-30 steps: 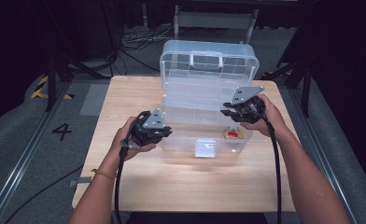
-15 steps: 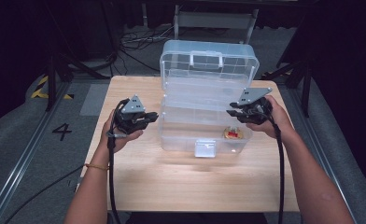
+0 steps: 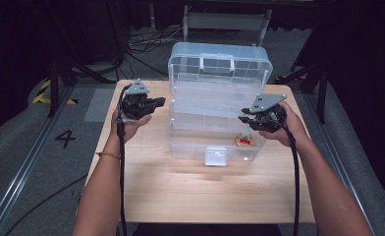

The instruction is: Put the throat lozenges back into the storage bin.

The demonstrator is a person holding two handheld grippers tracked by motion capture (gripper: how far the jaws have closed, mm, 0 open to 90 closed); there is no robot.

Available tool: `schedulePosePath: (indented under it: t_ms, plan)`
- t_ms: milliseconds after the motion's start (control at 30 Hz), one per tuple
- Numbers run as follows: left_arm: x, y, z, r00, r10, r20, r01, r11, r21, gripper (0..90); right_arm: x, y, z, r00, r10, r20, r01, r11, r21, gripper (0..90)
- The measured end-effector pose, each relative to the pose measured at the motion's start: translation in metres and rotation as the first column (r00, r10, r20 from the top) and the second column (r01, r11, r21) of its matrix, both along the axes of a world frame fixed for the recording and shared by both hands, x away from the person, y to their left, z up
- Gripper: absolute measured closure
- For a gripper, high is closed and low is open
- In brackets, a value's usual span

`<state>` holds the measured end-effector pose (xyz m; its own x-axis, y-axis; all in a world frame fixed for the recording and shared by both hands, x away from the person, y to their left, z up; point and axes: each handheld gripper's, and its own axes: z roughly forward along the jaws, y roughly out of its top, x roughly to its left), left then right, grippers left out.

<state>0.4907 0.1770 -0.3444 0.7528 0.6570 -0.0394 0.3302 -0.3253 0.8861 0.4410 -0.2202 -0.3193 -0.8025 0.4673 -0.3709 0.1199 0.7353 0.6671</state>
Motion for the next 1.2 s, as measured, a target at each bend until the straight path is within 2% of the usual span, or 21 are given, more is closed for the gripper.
schedulePosePath:
  t_ms: [133, 267, 400, 467, 600, 933, 1067, 1200]
  plan:
    - [0.015, -0.008, 0.008, 0.9998, 0.012, 0.015, -0.012, 0.9999, 0.010, 90.0, 0.000, 0.000, 0.000, 1.0000, -0.001, 0.001, 0.001, 1.000, 0.002, 71.0]
    - [0.020, -0.013, 0.015, 0.9994, 0.020, 0.029, -0.020, 0.9998, -0.005, 90.0, 0.000, -0.001, 0.000, 1.0000, 0.004, -0.006, -0.004, 1.000, 0.012, 71.3]
    - [0.026, -0.025, 0.025, 0.9986, 0.015, 0.051, -0.014, 0.9997, -0.019, 90.0, -0.001, -0.004, 0.001, 1.0000, 0.007, -0.006, -0.007, 1.000, 0.026, 72.3]
    - [0.028, -0.029, 0.029, 0.9980, 0.025, 0.057, -0.025, 0.9997, -0.005, 90.0, -0.003, -0.006, 0.003, 1.0000, 0.007, -0.003, -0.007, 1.000, 0.026, 73.7]
    - [0.035, -0.035, 0.034, 0.9973, 0.037, 0.064, -0.037, 0.9993, -0.006, 90.0, -0.004, -0.008, 0.004, 1.0000, 0.007, -0.001, -0.007, 1.000, 0.022, 76.6]
    - [0.039, -0.030, 0.047, 0.9951, 0.046, 0.088, -0.042, 0.9981, -0.044, 90.0, -0.006, -0.007, 0.005, 1.0000, -0.003, 0.006, 0.003, 1.000, 0.011, 76.7]
    - [0.040, -0.025, 0.053, 0.9950, 0.046, 0.089, -0.039, 0.9965, -0.074, 90.0, -0.008, -0.006, 0.005, 0.9998, -0.009, 0.015, 0.009, 1.000, -0.003, 77.1]
    - [0.041, -0.024, 0.055, 0.9948, 0.047, 0.091, -0.041, 0.9967, -0.070, 90.0, -0.010, -0.005, 0.005, 0.9998, -0.013, 0.015, 0.013, 1.000, -0.014, 77.2]
